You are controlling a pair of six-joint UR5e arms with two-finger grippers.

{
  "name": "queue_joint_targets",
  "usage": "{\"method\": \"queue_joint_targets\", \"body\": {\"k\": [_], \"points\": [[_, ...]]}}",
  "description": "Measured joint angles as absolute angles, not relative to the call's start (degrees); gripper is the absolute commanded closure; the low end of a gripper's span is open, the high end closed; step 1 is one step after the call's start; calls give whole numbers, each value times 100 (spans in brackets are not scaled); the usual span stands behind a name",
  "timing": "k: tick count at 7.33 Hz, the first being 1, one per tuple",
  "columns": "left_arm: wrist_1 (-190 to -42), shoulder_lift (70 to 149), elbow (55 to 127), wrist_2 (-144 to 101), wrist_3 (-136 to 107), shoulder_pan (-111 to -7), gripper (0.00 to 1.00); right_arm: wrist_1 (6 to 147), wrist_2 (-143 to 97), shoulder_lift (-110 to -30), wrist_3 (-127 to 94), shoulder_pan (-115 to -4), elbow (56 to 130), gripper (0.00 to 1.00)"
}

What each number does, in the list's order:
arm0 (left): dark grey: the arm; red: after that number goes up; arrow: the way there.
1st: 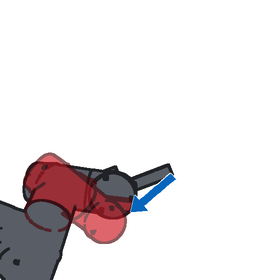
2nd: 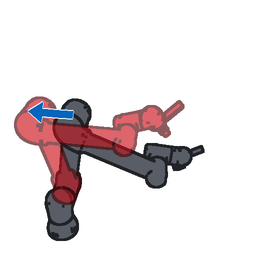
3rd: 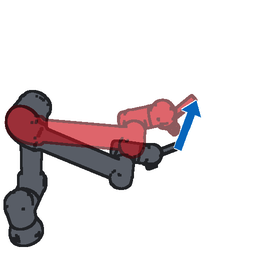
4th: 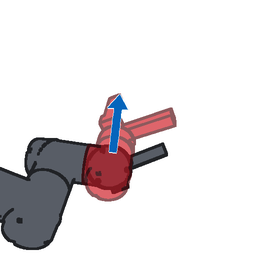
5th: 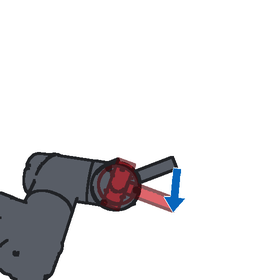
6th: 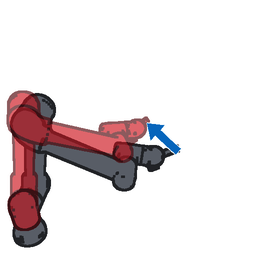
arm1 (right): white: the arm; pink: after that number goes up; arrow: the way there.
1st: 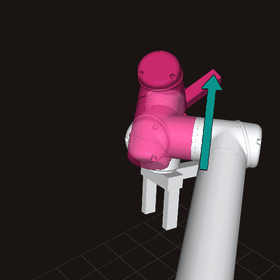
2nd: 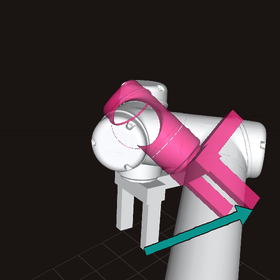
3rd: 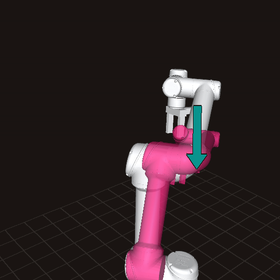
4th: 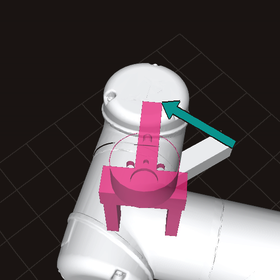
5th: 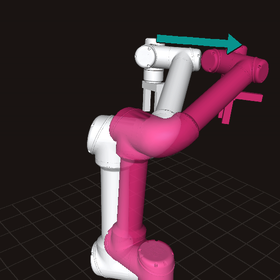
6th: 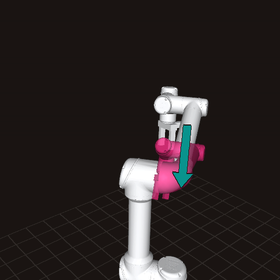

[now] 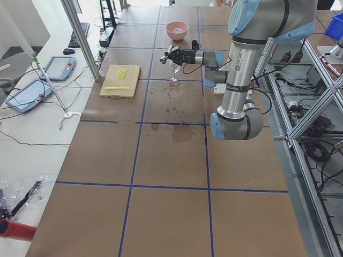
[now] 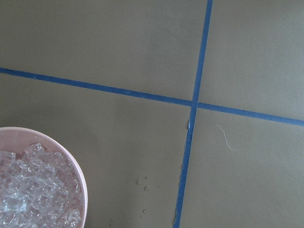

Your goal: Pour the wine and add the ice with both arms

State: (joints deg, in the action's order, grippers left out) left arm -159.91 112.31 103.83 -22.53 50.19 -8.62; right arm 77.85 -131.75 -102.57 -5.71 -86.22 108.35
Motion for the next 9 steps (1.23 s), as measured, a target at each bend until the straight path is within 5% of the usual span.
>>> {"method": "queue_joint_targets", "body": {"k": [9], "points": [[-20171,7880,10165,-3109,4525,-875,100,7778,-13166,-10263,-552,-8630,10864,0]]}}
